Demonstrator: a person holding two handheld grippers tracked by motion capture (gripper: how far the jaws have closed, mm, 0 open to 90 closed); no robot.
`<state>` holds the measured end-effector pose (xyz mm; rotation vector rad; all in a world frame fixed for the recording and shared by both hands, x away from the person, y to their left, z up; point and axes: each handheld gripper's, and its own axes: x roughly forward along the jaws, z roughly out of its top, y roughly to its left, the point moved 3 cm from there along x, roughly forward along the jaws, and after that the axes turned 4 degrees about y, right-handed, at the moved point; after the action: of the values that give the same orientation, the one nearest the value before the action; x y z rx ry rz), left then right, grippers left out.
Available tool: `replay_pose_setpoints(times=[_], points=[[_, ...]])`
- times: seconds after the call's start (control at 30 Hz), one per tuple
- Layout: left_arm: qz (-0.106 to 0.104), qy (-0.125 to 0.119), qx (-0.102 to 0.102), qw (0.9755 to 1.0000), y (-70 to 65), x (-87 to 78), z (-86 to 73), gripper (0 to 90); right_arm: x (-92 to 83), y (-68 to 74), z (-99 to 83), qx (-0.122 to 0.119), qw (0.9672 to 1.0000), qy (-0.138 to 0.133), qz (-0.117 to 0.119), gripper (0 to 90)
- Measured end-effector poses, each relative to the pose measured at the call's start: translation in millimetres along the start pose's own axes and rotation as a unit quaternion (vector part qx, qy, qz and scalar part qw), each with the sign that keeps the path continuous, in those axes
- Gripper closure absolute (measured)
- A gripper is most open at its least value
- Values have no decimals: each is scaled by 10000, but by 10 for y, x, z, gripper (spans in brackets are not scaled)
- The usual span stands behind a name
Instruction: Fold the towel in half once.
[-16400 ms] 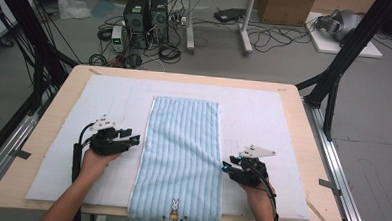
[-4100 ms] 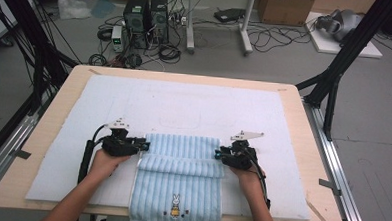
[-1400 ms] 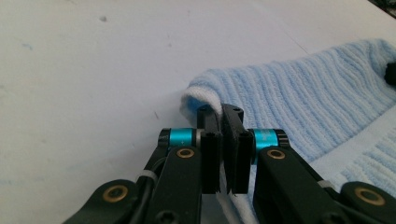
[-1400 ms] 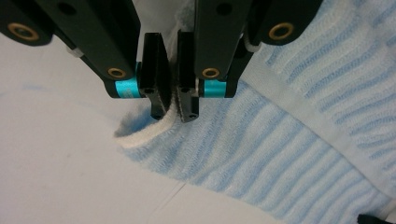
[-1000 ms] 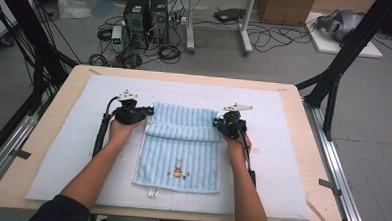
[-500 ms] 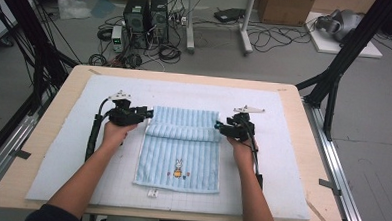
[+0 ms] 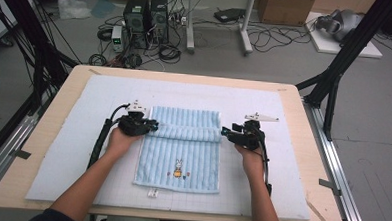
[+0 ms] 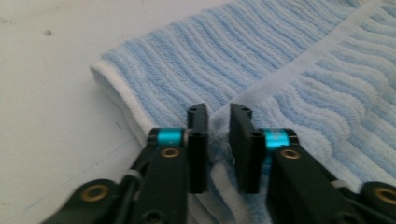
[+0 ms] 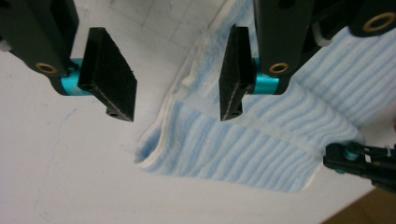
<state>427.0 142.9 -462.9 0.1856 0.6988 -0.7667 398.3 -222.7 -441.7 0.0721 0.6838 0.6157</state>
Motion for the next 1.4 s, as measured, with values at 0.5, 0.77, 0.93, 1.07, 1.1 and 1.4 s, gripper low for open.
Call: replay_pose_setpoints(times=[0.5, 0.77, 0.93, 1.07, 1.1, 1.4], points=[[-302, -597, -262, 9974, -16, -208, -47, 831, 389, 50, 27, -278, 9967, 763, 85, 819], [-432, -803, -306, 9954, -77, -319, -62, 837, 220, 143, 46, -631, 9959, 642, -6, 829], [-553, -857, -351, 9942, -116, -403, -146, 837, 105, 201, -43, -656, 9963, 554, 67, 829], [-585, -913, -329, 9936, -148, -447, -174, 837, 66, 240, -100, -748, 9956, 557, 79, 835], [-600, -929, -365, 9932, -152, -458, -182, 837, 62, 253, -109, -771, 9955, 551, 96, 836], [-720, -941, -387, 9922, -249, -568, -343, 837, -129, 394, -214, -900, 9949, 385, 239, 842]])
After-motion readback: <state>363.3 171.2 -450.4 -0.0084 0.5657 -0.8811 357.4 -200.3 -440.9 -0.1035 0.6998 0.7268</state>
